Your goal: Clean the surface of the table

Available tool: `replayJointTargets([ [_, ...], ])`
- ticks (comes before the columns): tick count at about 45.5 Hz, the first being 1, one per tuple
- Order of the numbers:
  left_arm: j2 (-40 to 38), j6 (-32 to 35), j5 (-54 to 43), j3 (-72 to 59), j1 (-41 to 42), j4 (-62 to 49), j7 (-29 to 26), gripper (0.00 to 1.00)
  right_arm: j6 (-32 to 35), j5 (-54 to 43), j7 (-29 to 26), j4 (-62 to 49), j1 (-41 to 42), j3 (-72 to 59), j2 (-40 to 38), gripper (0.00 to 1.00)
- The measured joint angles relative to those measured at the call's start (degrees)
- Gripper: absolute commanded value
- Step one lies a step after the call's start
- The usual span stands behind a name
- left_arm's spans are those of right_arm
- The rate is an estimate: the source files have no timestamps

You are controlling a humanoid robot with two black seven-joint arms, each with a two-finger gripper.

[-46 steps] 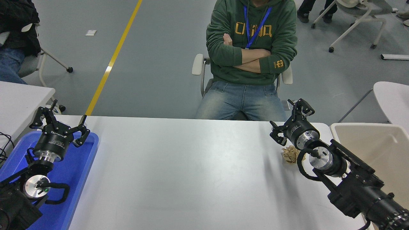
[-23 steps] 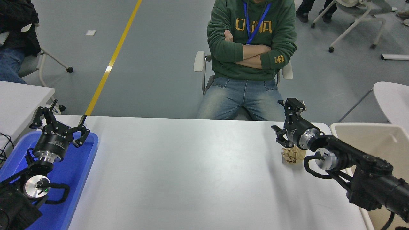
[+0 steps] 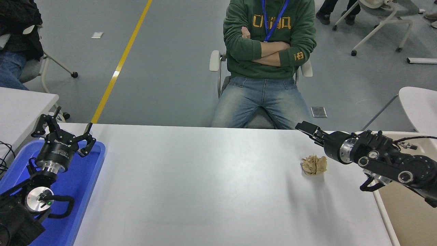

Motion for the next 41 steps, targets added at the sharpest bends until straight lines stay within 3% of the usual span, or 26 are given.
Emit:
replayJointTargets([
  [14,0.00,0.00,0.00,0.00,0.00,0.00,0.00,1.00,0.17,-7.90,-0.11,-1.29,1.75,-7.14,1.58,1.00],
  [41,0.00,0.00,0.00,0.01,0.00,0.00,0.00,1.00,1.32,-10.10,-0.39,-10.37,1.82,-12.63,9.53,1.00],
])
